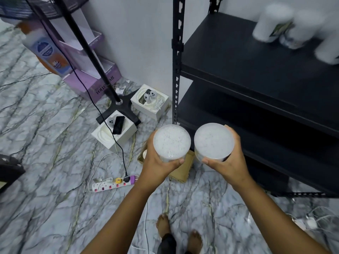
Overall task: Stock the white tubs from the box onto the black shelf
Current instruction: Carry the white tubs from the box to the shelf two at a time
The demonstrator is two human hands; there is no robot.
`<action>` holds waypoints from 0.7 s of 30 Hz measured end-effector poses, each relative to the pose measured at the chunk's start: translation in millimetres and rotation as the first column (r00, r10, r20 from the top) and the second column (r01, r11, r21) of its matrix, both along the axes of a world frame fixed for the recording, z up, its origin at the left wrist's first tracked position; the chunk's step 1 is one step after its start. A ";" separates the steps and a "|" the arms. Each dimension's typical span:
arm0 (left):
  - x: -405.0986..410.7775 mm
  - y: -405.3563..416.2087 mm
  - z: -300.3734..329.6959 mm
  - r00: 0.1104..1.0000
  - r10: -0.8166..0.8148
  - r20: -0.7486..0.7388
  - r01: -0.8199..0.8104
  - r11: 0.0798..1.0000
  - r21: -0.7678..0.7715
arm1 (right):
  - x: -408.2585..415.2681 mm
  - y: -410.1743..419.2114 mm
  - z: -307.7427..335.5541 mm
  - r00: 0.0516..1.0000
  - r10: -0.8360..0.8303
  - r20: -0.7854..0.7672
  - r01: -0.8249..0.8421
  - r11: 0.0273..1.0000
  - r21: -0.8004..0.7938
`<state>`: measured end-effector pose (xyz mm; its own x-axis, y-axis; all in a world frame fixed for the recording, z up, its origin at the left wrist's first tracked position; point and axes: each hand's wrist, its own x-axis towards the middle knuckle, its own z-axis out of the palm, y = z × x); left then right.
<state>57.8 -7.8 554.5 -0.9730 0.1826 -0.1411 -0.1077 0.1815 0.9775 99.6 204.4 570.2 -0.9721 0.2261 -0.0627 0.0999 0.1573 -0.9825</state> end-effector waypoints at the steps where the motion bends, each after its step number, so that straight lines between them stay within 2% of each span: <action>1: -0.6 0.3 6.3 1.000 -0.008 -0.008 0.008 1.000 0.001 | 1.7 -1.4 6.2 1.000 -0.009 -0.002 0.009 1.000 0.002; 13: -11.4 -0.1 64.8 0.988 -0.134 -0.072 0.138 0.989 0.052 | 11.7 -15.3 65.5 0.989 -0.111 -0.099 0.111 0.994 -0.001; 21: -40.3 24.6 86.0 0.979 -0.179 -0.103 0.187 0.979 0.082 | 1.2 6.9 87.8 0.964 -0.231 -0.131 0.235 0.972 0.018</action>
<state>17.5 16.8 640.4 -0.9301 0.3665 -0.0252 0.0125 0.1001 0.9949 100.7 211.3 658.0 -0.8917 0.4473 0.0697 0.0119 0.1772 -0.9841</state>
